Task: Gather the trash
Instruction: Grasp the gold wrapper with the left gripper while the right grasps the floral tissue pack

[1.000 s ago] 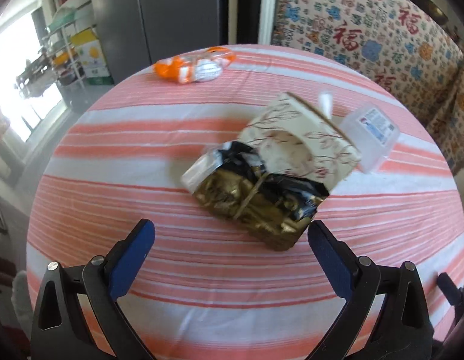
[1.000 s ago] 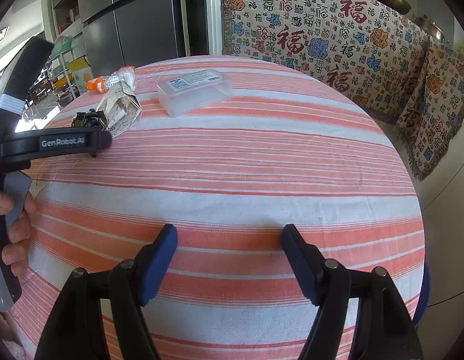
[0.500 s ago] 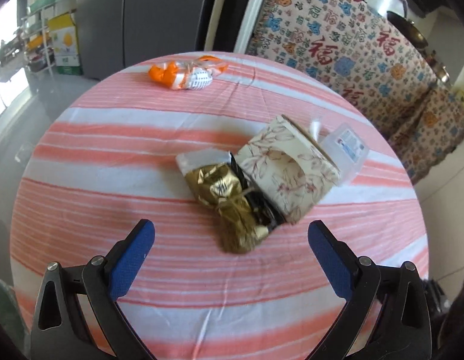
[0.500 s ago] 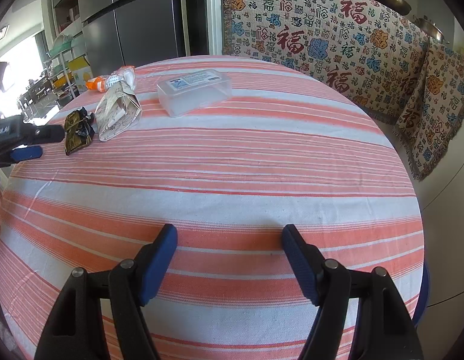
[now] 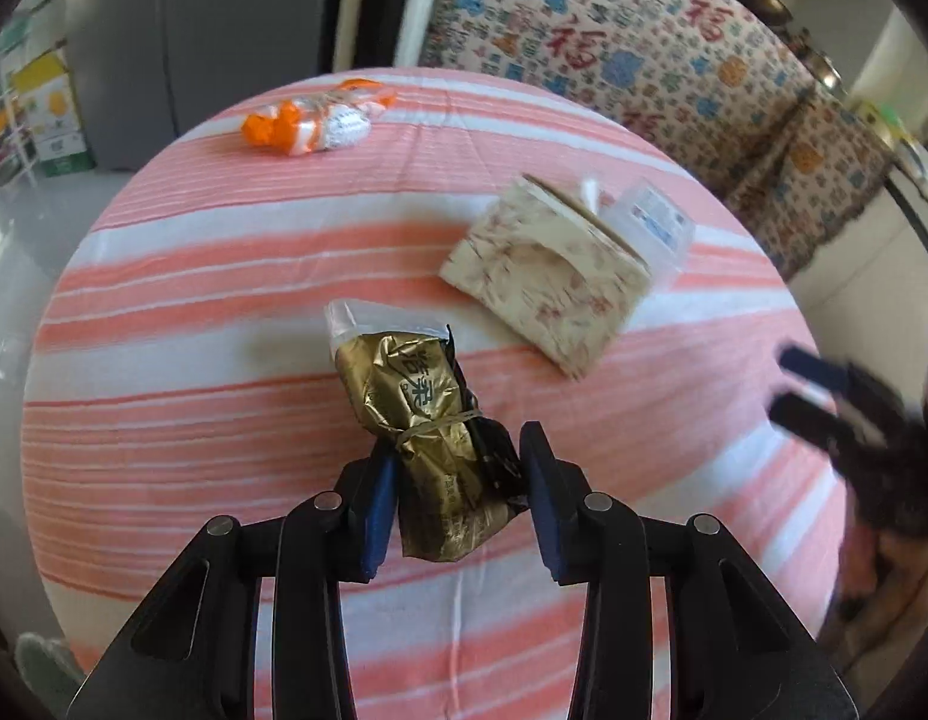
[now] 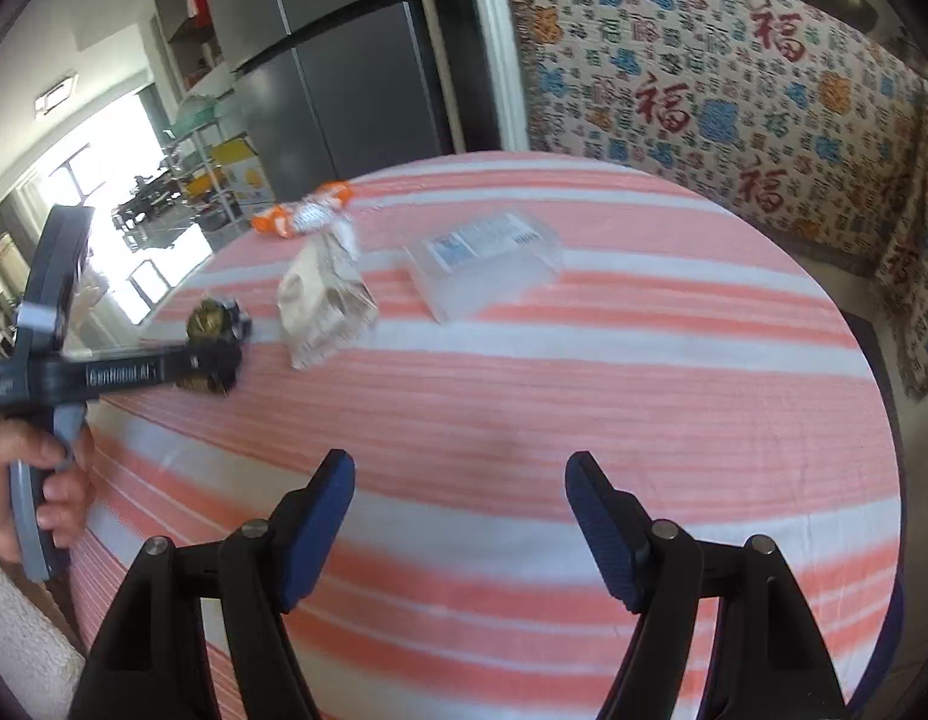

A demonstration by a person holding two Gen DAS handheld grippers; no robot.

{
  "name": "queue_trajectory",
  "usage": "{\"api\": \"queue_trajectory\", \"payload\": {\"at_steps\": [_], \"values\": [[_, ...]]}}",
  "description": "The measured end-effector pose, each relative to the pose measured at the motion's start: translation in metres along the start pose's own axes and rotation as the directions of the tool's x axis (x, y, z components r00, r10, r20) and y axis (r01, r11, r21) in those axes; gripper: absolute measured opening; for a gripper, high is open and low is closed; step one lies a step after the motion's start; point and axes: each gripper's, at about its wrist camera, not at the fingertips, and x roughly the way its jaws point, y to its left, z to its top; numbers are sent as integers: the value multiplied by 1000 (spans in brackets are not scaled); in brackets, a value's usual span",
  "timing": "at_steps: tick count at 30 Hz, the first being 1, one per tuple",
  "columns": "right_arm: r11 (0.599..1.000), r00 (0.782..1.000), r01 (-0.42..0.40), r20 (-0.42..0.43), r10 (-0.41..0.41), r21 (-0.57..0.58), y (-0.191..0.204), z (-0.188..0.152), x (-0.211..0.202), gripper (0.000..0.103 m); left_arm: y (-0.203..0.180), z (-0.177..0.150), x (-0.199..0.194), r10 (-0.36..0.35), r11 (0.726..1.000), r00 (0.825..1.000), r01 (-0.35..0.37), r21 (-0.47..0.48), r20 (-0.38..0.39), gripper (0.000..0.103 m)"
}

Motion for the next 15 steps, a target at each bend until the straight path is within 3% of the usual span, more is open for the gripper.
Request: {"api": "queue_trajectory", "payload": {"at_steps": [4, 9, 10, 11, 15], "values": [[987, 992, -115, -60, 109, -109, 35, 52, 39, 74, -16, -29, -16, -47, 990, 998, 53, 130, -50, 40], [975, 983, -123, -156, 94, -183, 66, 79, 92, 73, -23, -48, -14, -80, 985, 995, 87, 148, -51, 42], [976, 982, -110, -172, 78, -188, 68, 79, 100, 71, -25, -48, -14, -83, 984, 995, 90, 152, -48, 43], [977, 982, -97, -179, 62, -191, 68, 79, 105, 51, -27, -47, -15, -85, 984, 995, 91, 155, -45, 44], [990, 979, -87, -191, 64, -113, 52, 71, 93, 45, -33, -50, -17, -64, 985, 998, 66, 161, -13, 70]]}}
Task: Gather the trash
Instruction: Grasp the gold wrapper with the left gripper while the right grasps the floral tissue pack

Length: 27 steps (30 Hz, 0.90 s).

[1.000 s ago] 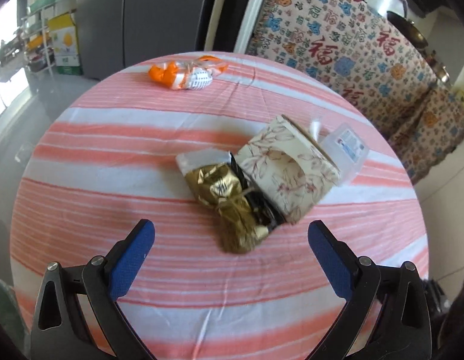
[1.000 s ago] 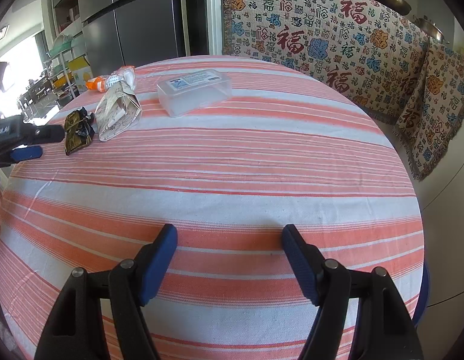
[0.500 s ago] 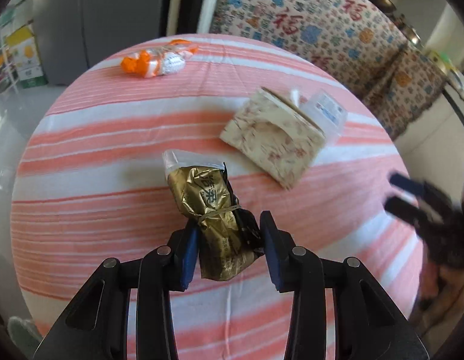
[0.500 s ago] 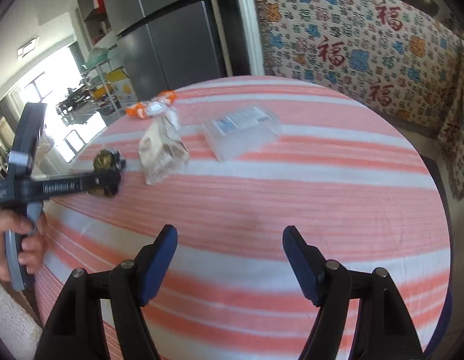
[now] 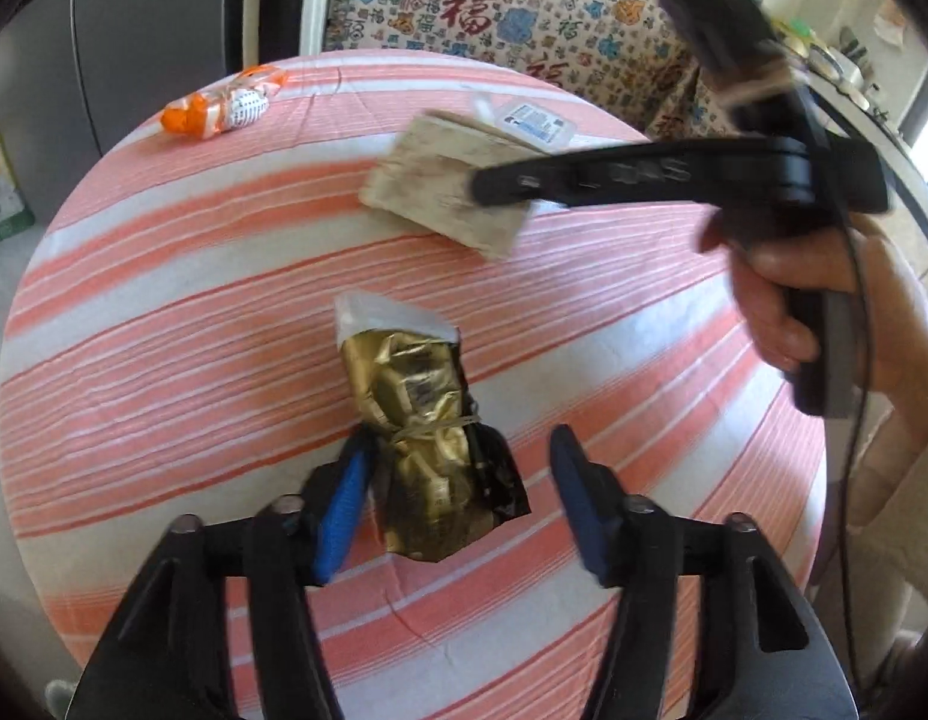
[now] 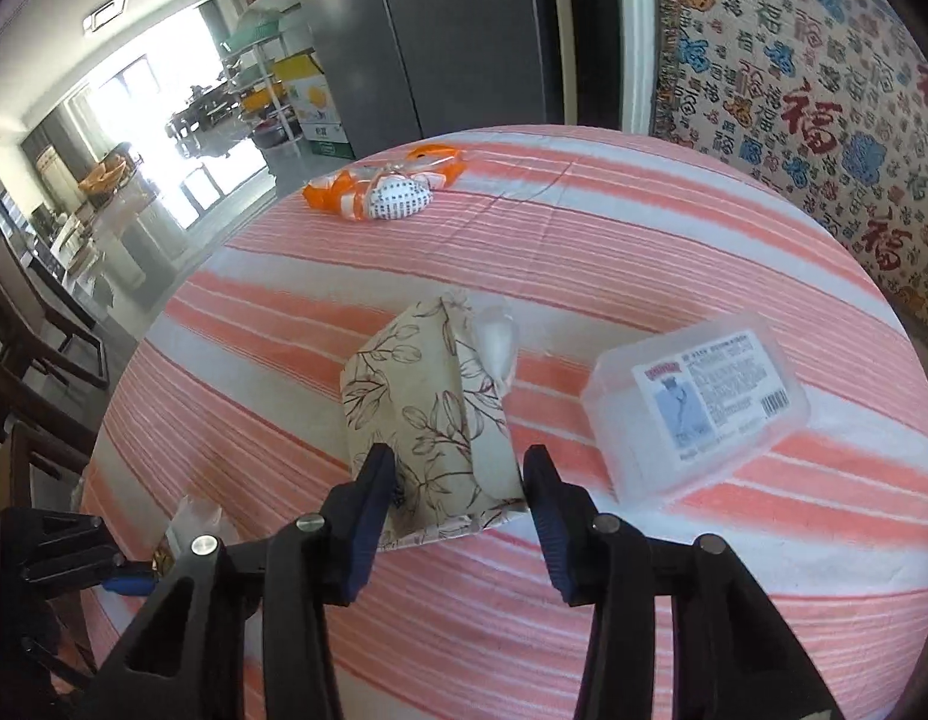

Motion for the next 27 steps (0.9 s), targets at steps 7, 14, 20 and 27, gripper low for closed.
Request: {"api": "queue_trajectory", "payload": {"at_steps": [7, 14, 20, 27], "values": [[964, 983, 175, 24, -183, 202, -44, -98, -84, 44, -15, -10, -9, 66, 997, 997, -64, -38, 40, 88], [959, 983, 178, 0, -182, 222, -56, -157, -107, 54, -10, -14, 3, 230, 971, 973, -228, -75, 18, 88], [974, 987, 139, -101, -122, 180, -60, -134, -111, 64, 4, -12, -5, 156, 981, 987, -150, -125, 39, 88], [980, 965, 161, -226, -132, 117, -58, -110, -84, 66, 0, -3, -1, 172, 977, 985, -169, -127, 12, 88]]}}
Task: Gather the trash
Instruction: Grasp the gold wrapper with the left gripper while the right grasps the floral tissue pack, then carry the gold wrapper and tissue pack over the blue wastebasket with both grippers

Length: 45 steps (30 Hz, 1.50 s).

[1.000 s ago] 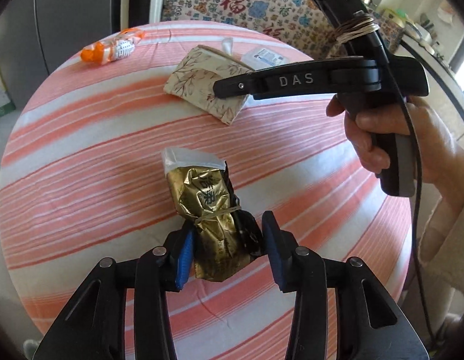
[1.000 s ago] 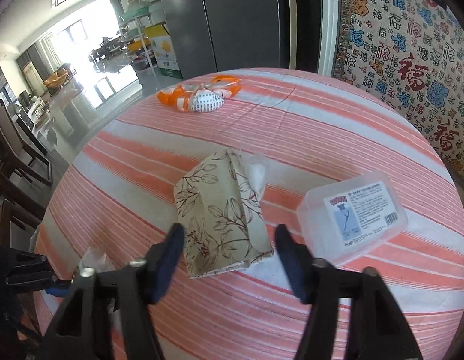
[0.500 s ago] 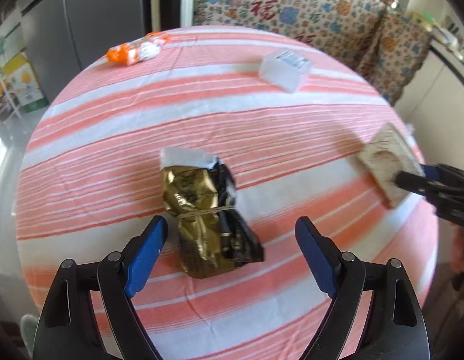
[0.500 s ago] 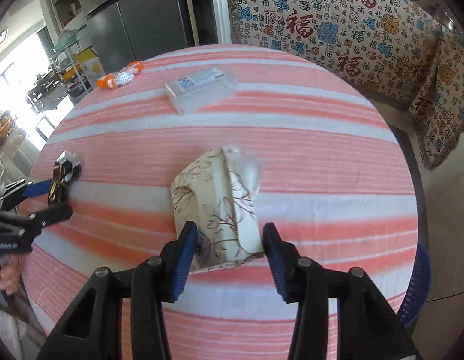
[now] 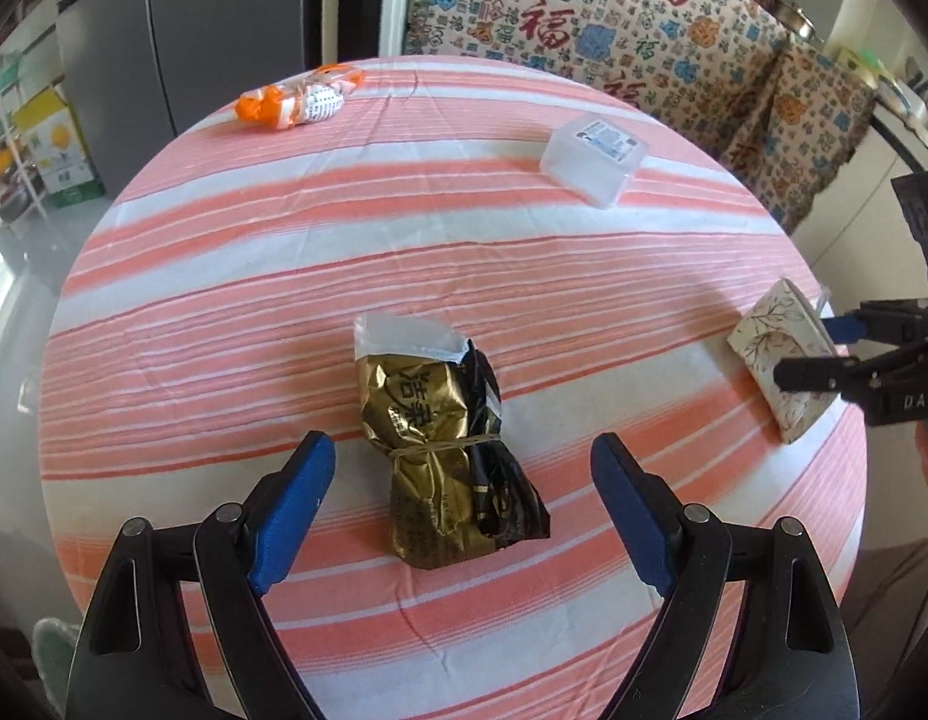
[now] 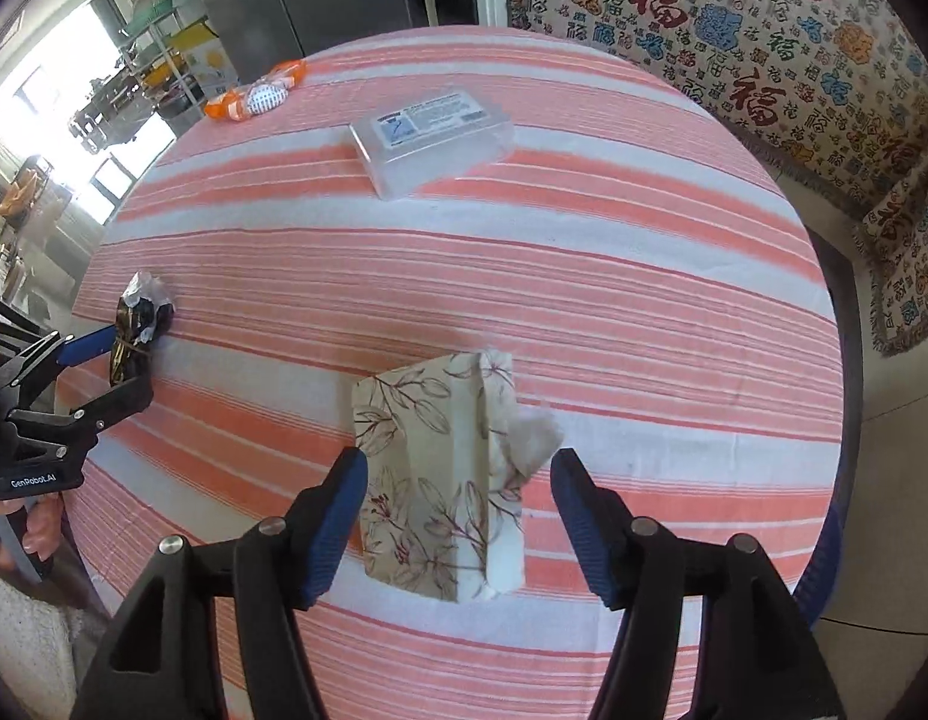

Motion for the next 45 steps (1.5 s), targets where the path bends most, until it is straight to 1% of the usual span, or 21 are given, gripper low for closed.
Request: {"api": "queue_trajectory", "payload": {"at_steps": [1, 2, 4, 5, 6, 7, 8, 10, 13, 17, 22, 25, 27, 31, 36, 40, 45], "values": [[1000, 999, -7, -35, 6, -19, 4, 3, 7, 68, 1, 1, 0, 15, 1000, 1000, -15, -12, 2, 87], [999, 998, 1, -61, -3, -36, 8, 4, 12, 68, 1, 2, -1, 28, 999, 1000, -28, -19, 6, 83], [995, 996, 56, -69, -61, -78, 17, 5, 18, 68, 1, 4, -2, 48, 999, 999, -48, -22, 11, 64], [993, 995, 72, -61, -79, -96, 20, 4, 18, 62, 2, 4, -1, 43, 999, 999, -43, -21, 9, 46], [991, 995, 85, -50, -90, -103, 21, 3, 16, 57, 2, 4, -1, 40, 999, 999, -40, -23, 9, 46], [992, 995, 89, -30, -92, -95, 20, 2, 10, 45, 2, 4, -2, 40, 999, 999, -39, -24, 17, 45], [993, 997, 80, -10, -81, -83, 17, 2, 2, 40, 1, 4, -2, 36, 999, 999, -36, -20, 19, 44], [996, 998, 60, 18, -59, -62, 9, -2, -13, 40, -4, 4, -3, 10, 1000, 1000, -10, -12, 21, 42], [997, 997, 67, 46, -66, -34, -4, -9, -27, 39, -18, 5, -9, -42, 999, 999, 42, 2, 30, 42], [999, 997, 37, 69, -38, 20, -19, -16, -38, 39, -49, 6, -20, -114, 993, 993, 113, 32, 37, 42], [995, 996, 5, 94, -15, 99, -53, -32, -52, 39, -107, 9, -23, -192, 977, 981, 189, 98, 16, 42], [986, 992, -2, 121, -19, 165, -84, -47, -66, 39, -147, 13, -21, -238, 962, 971, 236, 135, -4, 42], [976, 989, 2, 144, -34, 216, -109, -58, -77, 39, -177, 16, -19, -275, 949, 961, 274, 157, -17, 42], [945, 980, 36, 172, -96, 324, -170, -85, -101, 39, -242, 23, -15, -347, 912, 936, 350, 215, -50, 42], [882, 968, 89, 168, -186, 462, -248, -128, -118, 39, -331, 30, -8, -398, 859, 913, 406, 311, -91, 42], [831, 957, 142, 139, -253, 539, -299, -162, -118, 39, -396, 34, 8, -423, 824, 898, 437, 361, -121, 42], [771, 950, 172, 104, -295, 613, -349, -195, -103, 39, -460, 32, 41, -425, 798, 888, 459, 391, -175, 42]]}}
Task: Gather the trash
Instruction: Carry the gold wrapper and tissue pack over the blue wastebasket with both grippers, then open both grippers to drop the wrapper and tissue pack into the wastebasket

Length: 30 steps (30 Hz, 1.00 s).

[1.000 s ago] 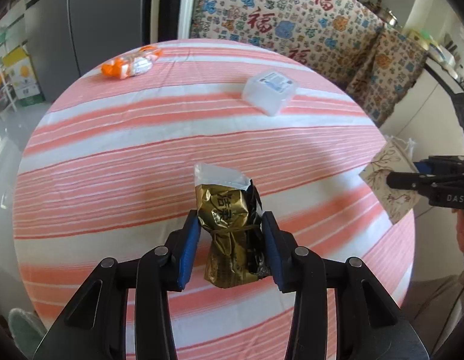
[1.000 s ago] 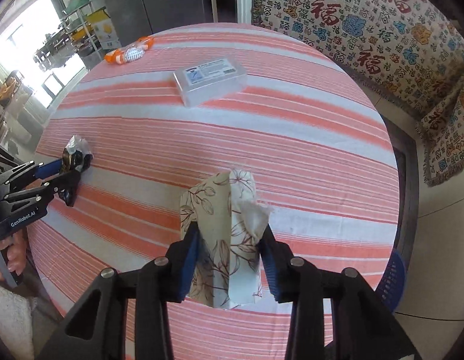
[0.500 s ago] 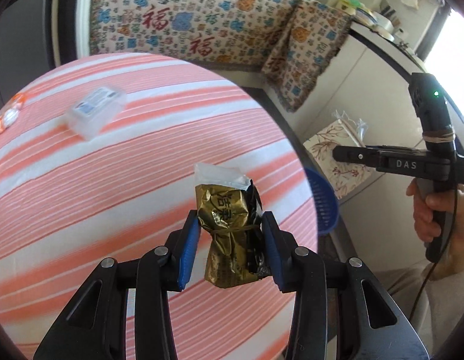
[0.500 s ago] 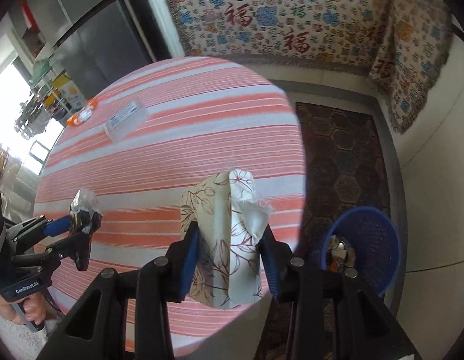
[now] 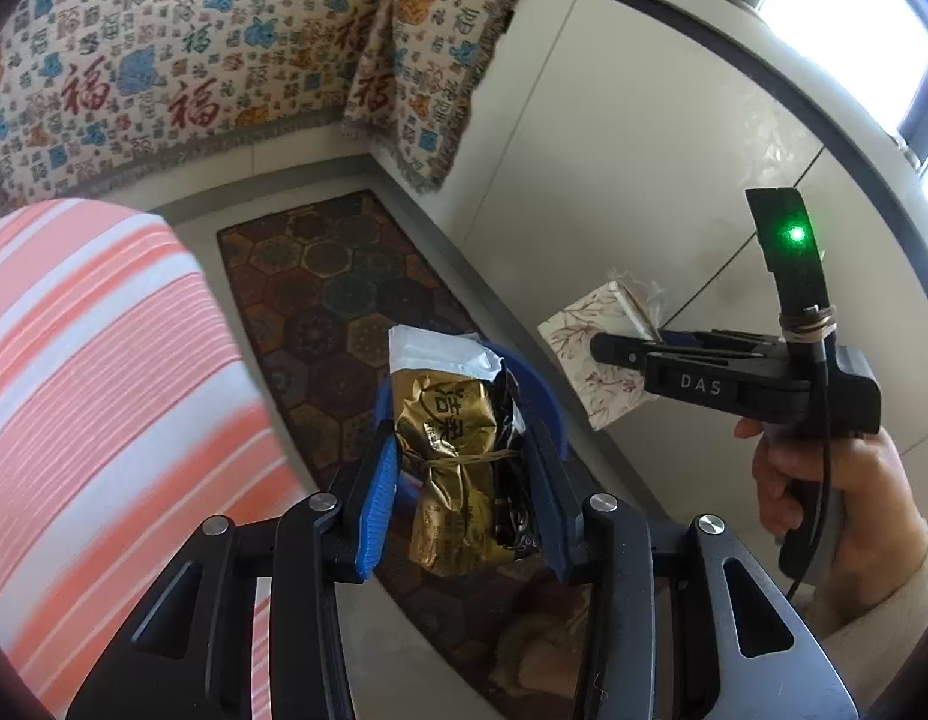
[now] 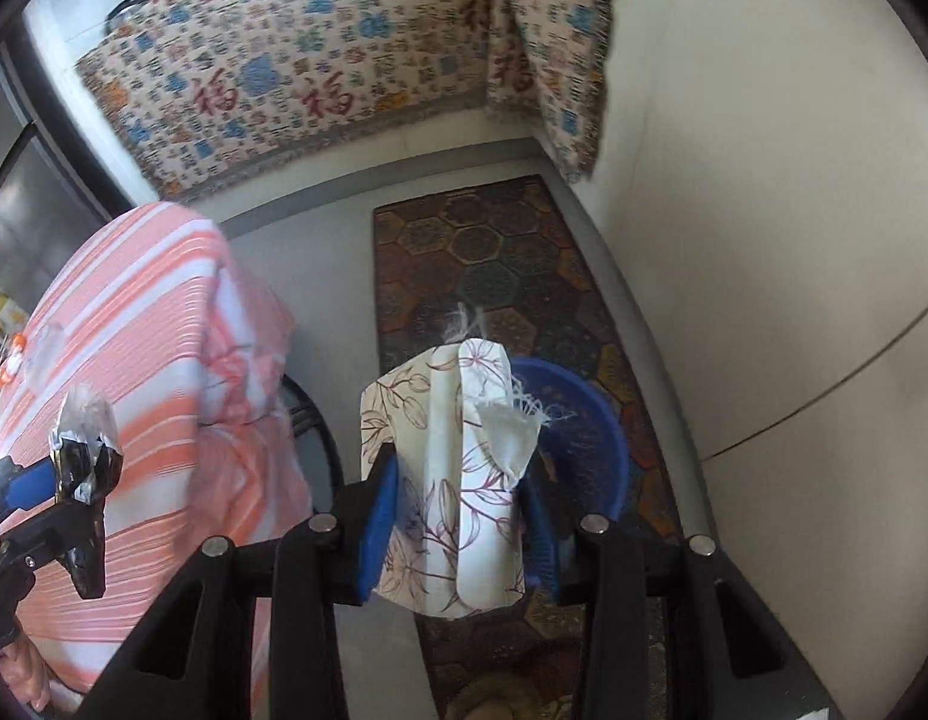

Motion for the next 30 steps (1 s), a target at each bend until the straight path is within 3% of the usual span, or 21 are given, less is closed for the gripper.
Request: {"api": "queue_trajectory", "payload": {"at_steps": [7, 19, 22, 24, 26, 30], "values": [[994, 1000, 7, -14, -5, 107, -54, 1, 46, 39, -27, 13, 82, 1, 1000, 998, 0, 11, -71, 42], [981, 997, -7, -78, 23, 195, -107, 0, 115, 40, -33, 12, 167, 40, 999, 990, -38, 18, -138, 44], [978, 996, -22, -81, 39, 209, -115, -1, 125, 42, -35, 10, 183, 61, 998, 987, -57, 35, -146, 49], [971, 993, -57, -85, 79, 232, -119, -2, 133, 43, -35, 9, 193, 67, 997, 985, -62, 35, -156, 72], [966, 991, -76, -92, 101, 247, -120, -3, 139, 53, -33, 8, 197, 68, 998, 985, -65, 26, -156, 82], [963, 991, -86, -74, 109, 256, -120, -2, 136, 54, -33, 9, 192, 67, 998, 987, -65, 21, -144, 82]]}}
